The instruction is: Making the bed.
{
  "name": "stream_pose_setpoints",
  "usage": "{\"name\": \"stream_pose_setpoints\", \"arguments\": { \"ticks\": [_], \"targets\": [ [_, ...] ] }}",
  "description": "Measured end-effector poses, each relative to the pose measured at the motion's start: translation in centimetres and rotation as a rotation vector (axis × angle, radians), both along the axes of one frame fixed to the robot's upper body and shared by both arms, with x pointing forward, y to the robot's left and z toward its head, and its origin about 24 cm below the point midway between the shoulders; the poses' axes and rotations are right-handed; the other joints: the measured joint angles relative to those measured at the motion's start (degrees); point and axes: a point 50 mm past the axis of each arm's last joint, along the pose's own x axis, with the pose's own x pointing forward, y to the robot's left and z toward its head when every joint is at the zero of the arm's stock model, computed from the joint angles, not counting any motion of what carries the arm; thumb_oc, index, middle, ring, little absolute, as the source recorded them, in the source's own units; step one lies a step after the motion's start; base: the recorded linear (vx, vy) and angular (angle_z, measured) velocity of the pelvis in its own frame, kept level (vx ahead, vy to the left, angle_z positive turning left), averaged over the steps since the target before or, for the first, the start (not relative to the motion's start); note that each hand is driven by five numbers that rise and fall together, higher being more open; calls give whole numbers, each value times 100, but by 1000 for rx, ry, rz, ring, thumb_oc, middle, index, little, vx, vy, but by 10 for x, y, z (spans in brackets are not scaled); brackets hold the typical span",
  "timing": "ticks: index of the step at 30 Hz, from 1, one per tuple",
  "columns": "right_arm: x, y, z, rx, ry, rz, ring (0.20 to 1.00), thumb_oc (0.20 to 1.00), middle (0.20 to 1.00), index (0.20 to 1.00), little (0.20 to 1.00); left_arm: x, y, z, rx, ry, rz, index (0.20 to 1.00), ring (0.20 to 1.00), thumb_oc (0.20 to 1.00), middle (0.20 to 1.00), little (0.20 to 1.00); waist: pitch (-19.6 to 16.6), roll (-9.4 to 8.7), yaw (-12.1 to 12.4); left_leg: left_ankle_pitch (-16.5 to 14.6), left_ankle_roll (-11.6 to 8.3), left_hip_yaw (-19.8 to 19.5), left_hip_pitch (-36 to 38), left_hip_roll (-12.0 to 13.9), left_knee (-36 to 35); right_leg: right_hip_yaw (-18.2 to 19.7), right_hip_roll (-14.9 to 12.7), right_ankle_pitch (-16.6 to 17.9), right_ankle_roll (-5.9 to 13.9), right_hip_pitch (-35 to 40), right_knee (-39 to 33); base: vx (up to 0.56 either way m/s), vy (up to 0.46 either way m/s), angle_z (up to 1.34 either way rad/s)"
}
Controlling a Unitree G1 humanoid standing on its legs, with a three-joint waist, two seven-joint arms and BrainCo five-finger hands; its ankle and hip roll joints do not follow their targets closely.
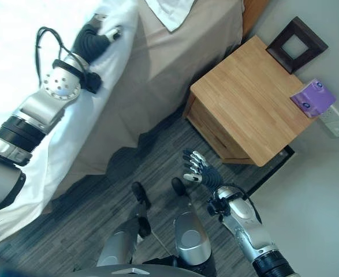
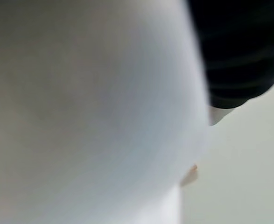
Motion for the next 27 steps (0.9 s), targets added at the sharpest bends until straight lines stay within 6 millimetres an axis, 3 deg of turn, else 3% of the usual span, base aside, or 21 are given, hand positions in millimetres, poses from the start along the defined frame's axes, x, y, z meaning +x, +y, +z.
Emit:
{"name": "stream_pose_setpoints", "arguments": {
  "ticks": [3,4,6,10,14,18,21,24,27],
  "targets": [
    [-5,-8,-9,-17,36,-41,1000,1000,1000,1000,1000,-17,-40,-41,-98,86,-184,200,200,200,200,200,-90,212,49,23,34,-113,12,-49,0,-103,-33,-54,36,30,55,-40,13,17],
    [-4,-6,-9,-28,34,-29,1000,1000,1000,1000,1000,-18,-48,-69,-119,171,-204,216,216,216,216,216,-96,232,59,18,30,-116,7,-55,0,-115,-34,-113,42,-13,148,-28,7,15],
    [-5,-6,-11,-30,40,-31,1000,1000,1000,1000,1000,-17,-45,-87,-119,234,-185,1000,1000,1000,1000,1000,-94,228,60,19,32,-117,-13,-55,0,-115,-30,-117,47,-43,167,-9,9,2],
    [-5,-8,-12,-40,47,-37,1000,1000,1000,1000,1000,-21,-51,-103,-77,305,-246,1000,1000,1000,1000,1000,-92,225,35,17,31,-100,-13,-61,0,-99,-36,-130,56,-58,192,-1,3,-1],
    [-5,-7,-11,-42,44,-32,1000,1000,1000,1000,1000,-35,-77,-111,-47,340,-401,1000,1000,1000,1000,1000,-91,225,-109,13,25,-59,-7,-57,-1,-56,-41,-133,62,-71,205,-1,10,-6],
    [-5,-7,-12,-42,46,-31,1000,1000,1000,1000,1000,-52,-93,-91,-42,269,-536,1000,1000,1000,1000,1000,-91,231,-113,18,32,-16,13,-33,-1,-16,-25,-126,54,-73,223,-1,-6,-5],
    [-5,-7,-13,-43,51,-31,1000,1000,1000,1000,1000,-66,-96,-74,-73,227,-640,1000,1000,1000,1000,1000,-96,272,-87,28,44,-61,28,-32,0,-50,-17,-124,49,-47,224,5,-7,5],
    [-6,-8,-14,-44,56,-32,1000,1000,1000,1000,1000,-72,-97,-69,-107,224,-691,1000,1000,1000,1000,1000,-88,332,-59,39,59,-135,62,-46,0,-130,-17,-133,49,23,216,-1,-20,12],
    [-8,-15,-19,-49,79,-65,1000,1000,1000,1000,1000,-97,-93,-56,-232,203,-831,1000,1000,1000,1000,1000,-97,394,69,34,52,-152,104,-46,0,-147,-13,-136,44,79,206,4,-14,5]
  ]
}}
